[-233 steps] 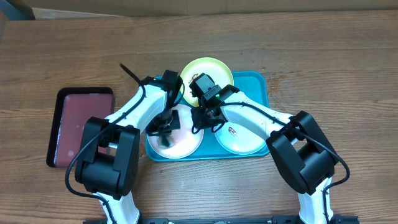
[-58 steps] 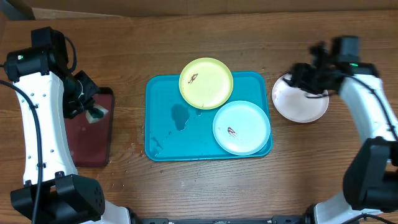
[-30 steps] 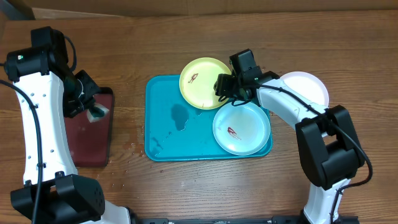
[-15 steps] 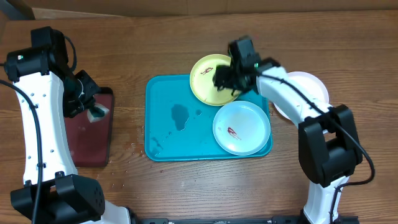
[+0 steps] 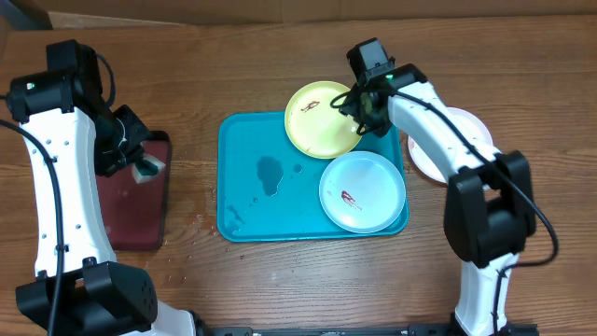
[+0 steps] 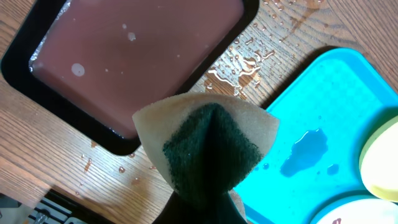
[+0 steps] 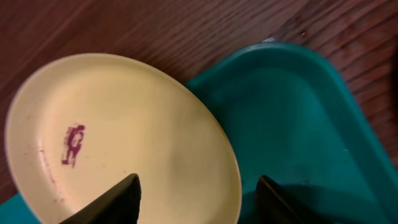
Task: Clean dirty plates on tray and stack at the side
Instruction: 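Move the right gripper back and grip the yellow plate rim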
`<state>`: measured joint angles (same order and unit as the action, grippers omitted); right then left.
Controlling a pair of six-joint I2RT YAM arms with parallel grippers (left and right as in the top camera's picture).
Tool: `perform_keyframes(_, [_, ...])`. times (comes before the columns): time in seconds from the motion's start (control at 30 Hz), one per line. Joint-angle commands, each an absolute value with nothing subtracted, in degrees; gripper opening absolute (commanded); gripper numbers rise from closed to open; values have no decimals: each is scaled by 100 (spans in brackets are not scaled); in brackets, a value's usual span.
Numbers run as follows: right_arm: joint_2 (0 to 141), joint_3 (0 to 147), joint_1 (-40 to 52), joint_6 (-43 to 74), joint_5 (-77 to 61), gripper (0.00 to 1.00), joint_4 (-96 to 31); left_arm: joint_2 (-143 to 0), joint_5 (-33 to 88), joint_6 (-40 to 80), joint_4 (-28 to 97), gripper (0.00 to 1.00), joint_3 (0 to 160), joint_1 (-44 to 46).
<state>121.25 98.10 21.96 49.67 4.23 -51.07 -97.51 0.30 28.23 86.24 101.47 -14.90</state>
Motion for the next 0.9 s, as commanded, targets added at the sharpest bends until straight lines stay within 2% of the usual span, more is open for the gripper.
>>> perform_keyframes(0.0, [12444, 9741, 2211, 5253, 244, 54, -5070, -9712, 117, 2696, 8654, 4, 10237, -1492])
perform_keyframes(0.37, [12739, 9738, 2215, 5186, 119, 53, -5098, -9712, 117, 2698, 8650, 4, 10237, -1492])
perform_keyframes(0.57, [12763, 9738, 2255, 4554, -626, 38, -4624, -9712, 117, 2698, 8650, 4, 10237, -1492])
perform_keyframes(0.67, [12763, 9738, 2318, 4344, -716, 23, -4600, -9712, 117, 2698, 8650, 4, 10237, -1492])
perform_keyframes(0.8, [12763, 9738, 2484, 3413, -873, 21, -4458, -9714, 117, 2698, 8643, 4, 10237, -1492])
perform_keyframes(0.87, [12763, 9741, 2582, 2943, -871, 16, -4488, -9712, 117, 2698, 8635, 4, 10237, -1492])
